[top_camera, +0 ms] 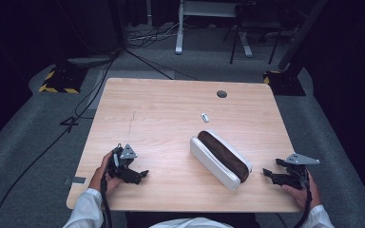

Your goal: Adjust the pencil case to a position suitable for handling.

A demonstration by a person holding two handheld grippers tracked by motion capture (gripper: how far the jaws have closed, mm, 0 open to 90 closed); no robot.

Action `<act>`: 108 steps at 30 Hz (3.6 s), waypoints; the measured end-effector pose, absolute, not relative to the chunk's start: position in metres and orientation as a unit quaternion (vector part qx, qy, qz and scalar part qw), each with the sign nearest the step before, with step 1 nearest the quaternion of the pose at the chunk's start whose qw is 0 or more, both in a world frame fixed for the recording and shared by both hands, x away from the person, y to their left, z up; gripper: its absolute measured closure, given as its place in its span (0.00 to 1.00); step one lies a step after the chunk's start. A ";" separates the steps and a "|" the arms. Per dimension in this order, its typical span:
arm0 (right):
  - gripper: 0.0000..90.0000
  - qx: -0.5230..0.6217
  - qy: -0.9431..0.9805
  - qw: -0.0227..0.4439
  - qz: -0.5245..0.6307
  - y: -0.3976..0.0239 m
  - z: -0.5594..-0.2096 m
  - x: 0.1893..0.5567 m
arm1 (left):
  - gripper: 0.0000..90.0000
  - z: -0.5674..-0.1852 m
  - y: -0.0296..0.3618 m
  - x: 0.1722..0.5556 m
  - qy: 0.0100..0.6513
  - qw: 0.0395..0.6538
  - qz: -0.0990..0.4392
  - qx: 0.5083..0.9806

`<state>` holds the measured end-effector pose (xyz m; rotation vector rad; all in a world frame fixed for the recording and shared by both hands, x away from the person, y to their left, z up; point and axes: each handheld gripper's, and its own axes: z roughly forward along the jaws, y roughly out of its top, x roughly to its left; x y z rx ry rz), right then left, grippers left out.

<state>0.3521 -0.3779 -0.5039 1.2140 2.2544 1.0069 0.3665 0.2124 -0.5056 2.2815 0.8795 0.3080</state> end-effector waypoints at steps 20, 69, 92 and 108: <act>0.41 0.409 0.799 0.191 0.396 -0.378 -0.495 0.343 | 0.00 -0.506 0.209 0.367 0.332 0.333 0.118 0.874; 0.83 0.344 0.820 0.235 0.393 -0.323 -0.437 0.338 | 0.20 -0.494 0.117 0.443 0.306 0.348 0.120 0.878; 0.83 0.376 0.799 0.268 0.387 -0.354 -0.437 0.339 | 0.20 -0.475 -0.008 0.538 0.334 0.365 0.147 0.856; 0.83 0.371 0.798 0.268 0.393 -0.355 -0.439 0.339 | 0.24 -0.498 -0.033 0.575 0.412 0.323 0.176 0.834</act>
